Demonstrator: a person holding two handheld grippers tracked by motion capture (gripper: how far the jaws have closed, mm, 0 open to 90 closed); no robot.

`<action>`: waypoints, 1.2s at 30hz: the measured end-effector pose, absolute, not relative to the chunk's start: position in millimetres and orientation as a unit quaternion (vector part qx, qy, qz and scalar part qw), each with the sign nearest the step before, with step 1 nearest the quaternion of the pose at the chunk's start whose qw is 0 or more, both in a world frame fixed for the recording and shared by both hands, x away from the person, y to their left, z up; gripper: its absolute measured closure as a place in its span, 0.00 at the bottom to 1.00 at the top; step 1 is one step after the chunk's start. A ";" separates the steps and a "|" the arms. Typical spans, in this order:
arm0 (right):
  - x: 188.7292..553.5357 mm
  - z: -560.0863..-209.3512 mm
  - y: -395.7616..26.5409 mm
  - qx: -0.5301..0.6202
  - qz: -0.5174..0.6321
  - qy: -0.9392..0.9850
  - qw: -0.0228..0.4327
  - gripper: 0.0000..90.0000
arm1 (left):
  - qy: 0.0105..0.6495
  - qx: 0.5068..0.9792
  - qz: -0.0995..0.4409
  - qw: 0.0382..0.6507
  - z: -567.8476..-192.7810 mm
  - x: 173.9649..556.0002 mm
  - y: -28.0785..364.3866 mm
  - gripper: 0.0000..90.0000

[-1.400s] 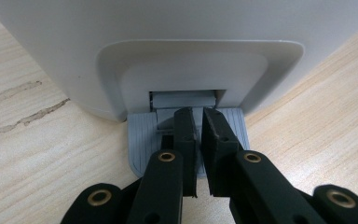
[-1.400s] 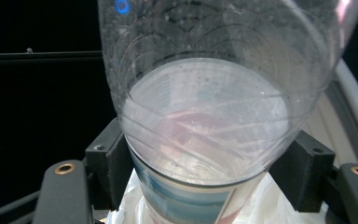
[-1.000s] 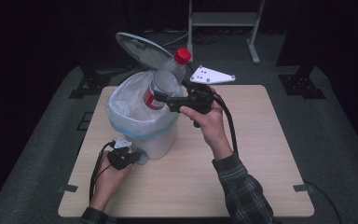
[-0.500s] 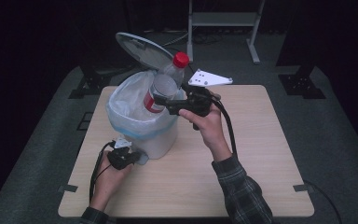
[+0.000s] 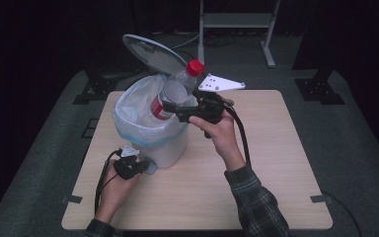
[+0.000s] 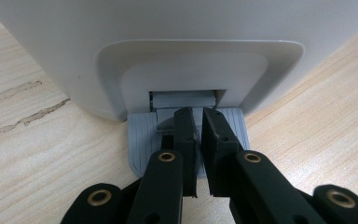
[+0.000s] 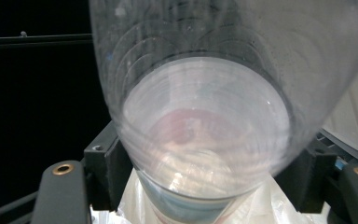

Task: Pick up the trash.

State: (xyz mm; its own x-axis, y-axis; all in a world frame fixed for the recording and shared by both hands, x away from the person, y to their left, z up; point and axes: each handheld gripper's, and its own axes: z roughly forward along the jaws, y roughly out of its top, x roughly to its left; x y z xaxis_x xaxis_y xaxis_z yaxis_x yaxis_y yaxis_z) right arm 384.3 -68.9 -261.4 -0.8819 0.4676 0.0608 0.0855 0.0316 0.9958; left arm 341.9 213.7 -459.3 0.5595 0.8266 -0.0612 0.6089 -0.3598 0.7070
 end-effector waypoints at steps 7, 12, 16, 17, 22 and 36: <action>383.4 -261.3 -68.6 0.203 0.667 0.704 0.134 0.30 | 0.443 0.810 0.154 0.352 -459.4 342.0 213.7 0.94; 383.1 -260.8 -68.3 0.201 0.666 0.706 0.134 0.31 | 0.443 0.810 0.154 0.352 -459.3 342.0 213.7 0.94; 383.7 -260.5 -68.4 0.205 0.664 0.707 0.130 0.29 | 0.443 0.810 0.155 0.352 -459.3 342.0 213.6 0.94; 384.5 -260.7 -68.6 0.207 0.666 0.706 0.126 0.27 | 0.443 0.810 0.154 0.352 -459.3 342.0 213.7 0.94; 385.4 -260.0 -71.0 0.215 0.665 0.705 0.120 0.25 | 0.443 0.810 0.155 0.352 -459.5 342.0 213.5 0.94; 381.6 -262.4 -81.4 0.218 0.658 0.709 0.129 0.25 | 0.444 0.809 0.155 0.352 -459.5 341.9 213.2 0.94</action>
State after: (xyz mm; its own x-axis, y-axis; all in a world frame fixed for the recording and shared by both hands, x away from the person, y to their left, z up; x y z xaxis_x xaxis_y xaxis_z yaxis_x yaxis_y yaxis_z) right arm 381.6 -81.4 -262.4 -0.8715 0.4793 0.1033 0.1393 0.0401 0.9894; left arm 341.9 213.2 -459.5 0.5581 0.8276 -0.0607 0.6088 -0.3587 0.7075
